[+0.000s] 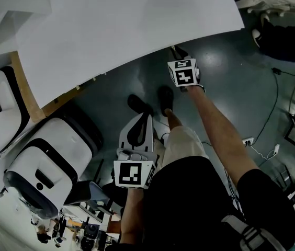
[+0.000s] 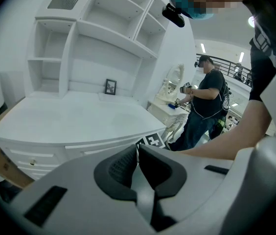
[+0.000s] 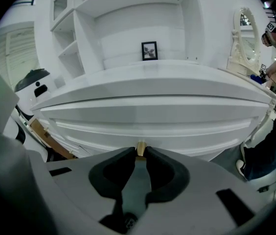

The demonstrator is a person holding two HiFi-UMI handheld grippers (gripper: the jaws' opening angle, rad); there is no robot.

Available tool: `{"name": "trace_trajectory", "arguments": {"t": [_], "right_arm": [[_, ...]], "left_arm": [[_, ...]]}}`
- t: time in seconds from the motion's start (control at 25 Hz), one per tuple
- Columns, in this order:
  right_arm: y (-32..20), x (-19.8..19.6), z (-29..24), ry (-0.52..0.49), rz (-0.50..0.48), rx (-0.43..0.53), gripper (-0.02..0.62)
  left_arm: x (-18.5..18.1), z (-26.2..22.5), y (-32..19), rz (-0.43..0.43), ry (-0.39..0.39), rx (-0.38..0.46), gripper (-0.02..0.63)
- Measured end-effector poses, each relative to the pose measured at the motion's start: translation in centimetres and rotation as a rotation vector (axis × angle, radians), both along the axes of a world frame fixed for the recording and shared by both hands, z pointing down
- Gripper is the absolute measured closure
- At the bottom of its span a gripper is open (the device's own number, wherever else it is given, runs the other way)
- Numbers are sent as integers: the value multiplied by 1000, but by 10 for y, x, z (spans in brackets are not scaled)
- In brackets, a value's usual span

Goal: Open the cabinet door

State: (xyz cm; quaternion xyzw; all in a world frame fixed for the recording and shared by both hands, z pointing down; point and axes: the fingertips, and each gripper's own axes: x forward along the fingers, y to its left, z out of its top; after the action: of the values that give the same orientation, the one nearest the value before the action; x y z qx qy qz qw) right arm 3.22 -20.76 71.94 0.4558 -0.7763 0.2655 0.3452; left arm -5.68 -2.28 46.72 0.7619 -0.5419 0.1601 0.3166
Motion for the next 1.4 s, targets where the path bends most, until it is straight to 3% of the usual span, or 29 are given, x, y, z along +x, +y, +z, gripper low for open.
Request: {"name": "trace_trajectory", "arguments": {"t": [1.4], "right_arm": [[79, 27, 0, 23, -4, -34, 520]], "left_arm": [[12, -22, 44, 1, -17, 44, 575]]}}
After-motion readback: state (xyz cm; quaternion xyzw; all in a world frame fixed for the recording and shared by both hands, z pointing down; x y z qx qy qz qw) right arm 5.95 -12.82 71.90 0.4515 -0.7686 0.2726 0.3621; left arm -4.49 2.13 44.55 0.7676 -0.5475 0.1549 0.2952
